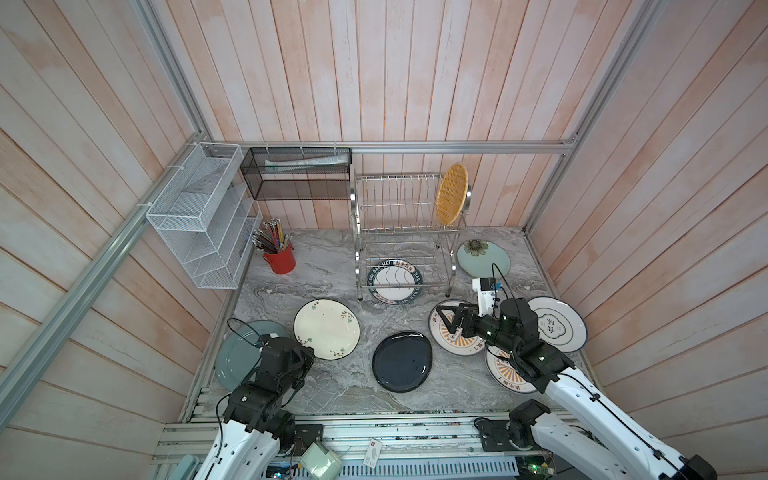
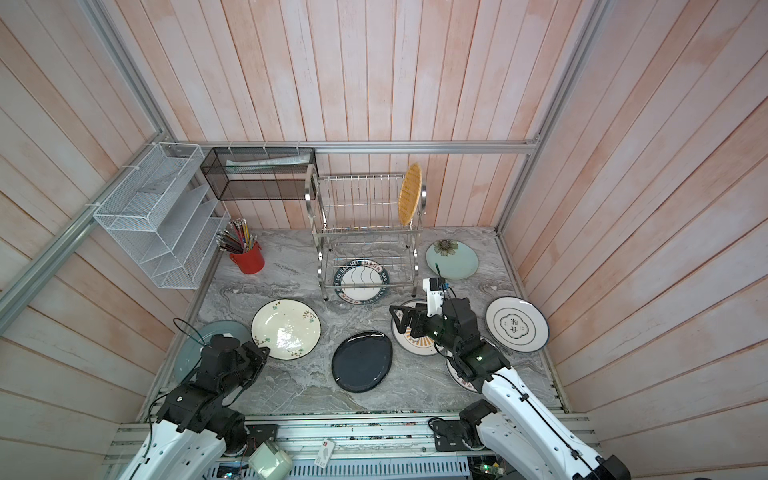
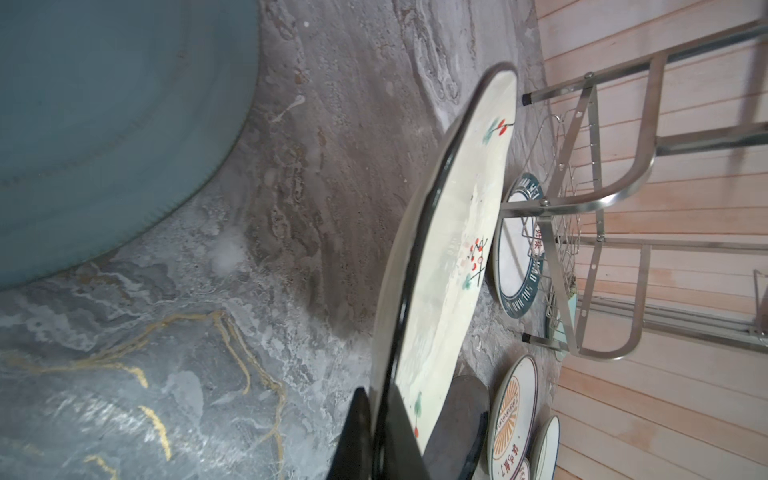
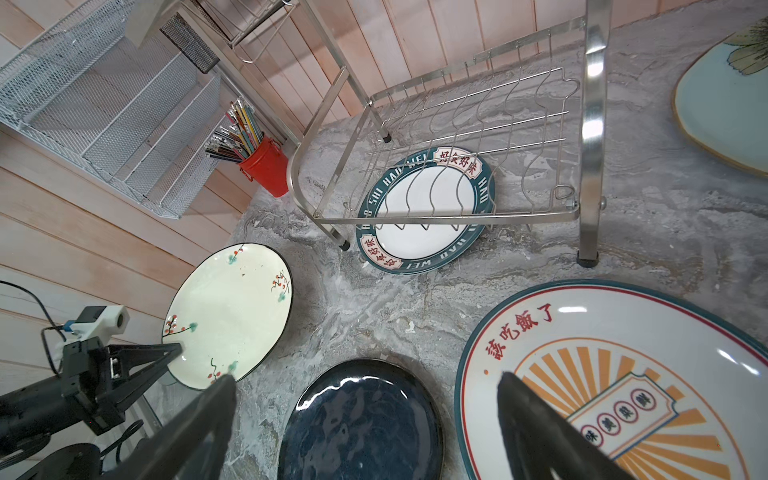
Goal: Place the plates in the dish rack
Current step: 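Lift the cream plate upright with the left gripper toward the right gripper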
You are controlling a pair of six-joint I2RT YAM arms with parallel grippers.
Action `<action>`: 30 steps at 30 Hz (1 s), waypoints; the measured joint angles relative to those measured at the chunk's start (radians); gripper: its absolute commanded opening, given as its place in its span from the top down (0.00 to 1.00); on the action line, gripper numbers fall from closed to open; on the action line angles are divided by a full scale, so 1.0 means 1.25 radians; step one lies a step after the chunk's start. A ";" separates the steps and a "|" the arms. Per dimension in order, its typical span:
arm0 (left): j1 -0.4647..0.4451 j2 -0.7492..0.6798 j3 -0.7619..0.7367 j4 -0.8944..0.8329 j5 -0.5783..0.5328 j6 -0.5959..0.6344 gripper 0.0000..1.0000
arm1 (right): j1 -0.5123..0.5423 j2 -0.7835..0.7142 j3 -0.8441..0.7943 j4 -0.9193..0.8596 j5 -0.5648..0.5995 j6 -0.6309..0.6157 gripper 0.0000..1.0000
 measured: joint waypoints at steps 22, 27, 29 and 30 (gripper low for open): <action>-0.003 0.154 0.150 0.239 0.380 0.145 1.00 | 0.005 0.159 0.045 0.171 -0.264 0.062 0.08; -0.027 0.182 0.132 0.320 0.416 0.136 1.00 | 0.043 0.190 0.074 0.194 -0.266 0.082 0.19; -0.040 0.189 0.129 0.343 0.421 0.133 1.00 | 0.052 0.208 0.083 0.205 -0.266 0.091 0.26; -0.046 0.192 0.128 0.353 0.426 0.133 1.00 | 0.057 0.219 0.087 0.211 -0.266 0.096 0.29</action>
